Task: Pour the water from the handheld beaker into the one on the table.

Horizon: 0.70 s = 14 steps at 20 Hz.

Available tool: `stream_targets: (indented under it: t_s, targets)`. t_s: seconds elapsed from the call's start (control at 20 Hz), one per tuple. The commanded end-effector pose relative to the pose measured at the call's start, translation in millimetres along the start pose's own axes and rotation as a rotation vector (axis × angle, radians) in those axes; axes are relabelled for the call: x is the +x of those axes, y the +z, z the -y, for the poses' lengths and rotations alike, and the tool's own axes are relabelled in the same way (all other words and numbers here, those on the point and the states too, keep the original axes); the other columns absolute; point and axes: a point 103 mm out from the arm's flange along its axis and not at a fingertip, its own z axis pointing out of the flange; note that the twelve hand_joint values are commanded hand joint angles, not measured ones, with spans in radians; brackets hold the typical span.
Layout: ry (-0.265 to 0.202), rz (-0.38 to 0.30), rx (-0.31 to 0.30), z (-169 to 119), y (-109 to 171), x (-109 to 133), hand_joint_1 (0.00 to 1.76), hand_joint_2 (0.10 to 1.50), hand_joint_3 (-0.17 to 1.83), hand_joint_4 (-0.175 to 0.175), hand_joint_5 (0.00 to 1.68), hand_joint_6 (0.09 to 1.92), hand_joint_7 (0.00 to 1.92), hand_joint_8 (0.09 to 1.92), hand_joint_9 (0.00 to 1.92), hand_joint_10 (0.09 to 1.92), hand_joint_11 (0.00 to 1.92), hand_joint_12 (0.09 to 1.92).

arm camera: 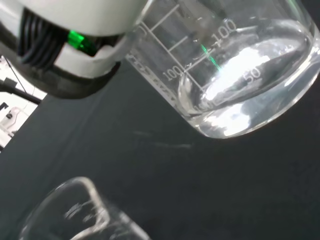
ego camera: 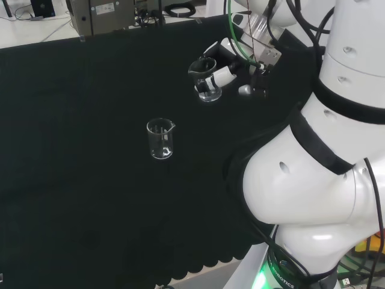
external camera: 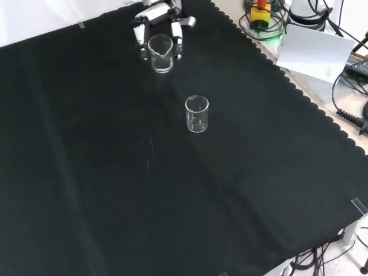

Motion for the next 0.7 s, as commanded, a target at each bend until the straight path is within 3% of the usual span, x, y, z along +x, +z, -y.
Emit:
stream_targets:
  t_s: [0.05, 0.25, 0.55, 0.7]
  targets:
    - [-0.023, 0.063, 0.091, 30, 6, 30, 1.16, 0.65, 0.61, 0.14, 1.37, 0.47, 1.73, 0.09, 1.72, 0.09, 1.48, 0.6]
    - [-0.001, 0.119, 0.127, 36, 12, 38, 1.16, 0.65, 0.61, 0.139, 1.37, 0.47, 1.73, 0.09, 1.73, 0.09, 1.48, 0.6]
    - [0.037, 0.278, 0.214, 36, 25, 52, 1.16, 0.64, 0.63, 0.122, 1.36, 0.49, 1.74, 0.09, 1.74, 0.09, 1.47, 0.6]
    - [0.061, 0.33, 0.218, 35, 26, 55, 1.16, 0.64, 0.64, 0.115, 1.36, 0.51, 1.74, 0.09, 1.75, 0.09, 1.48, 0.6]
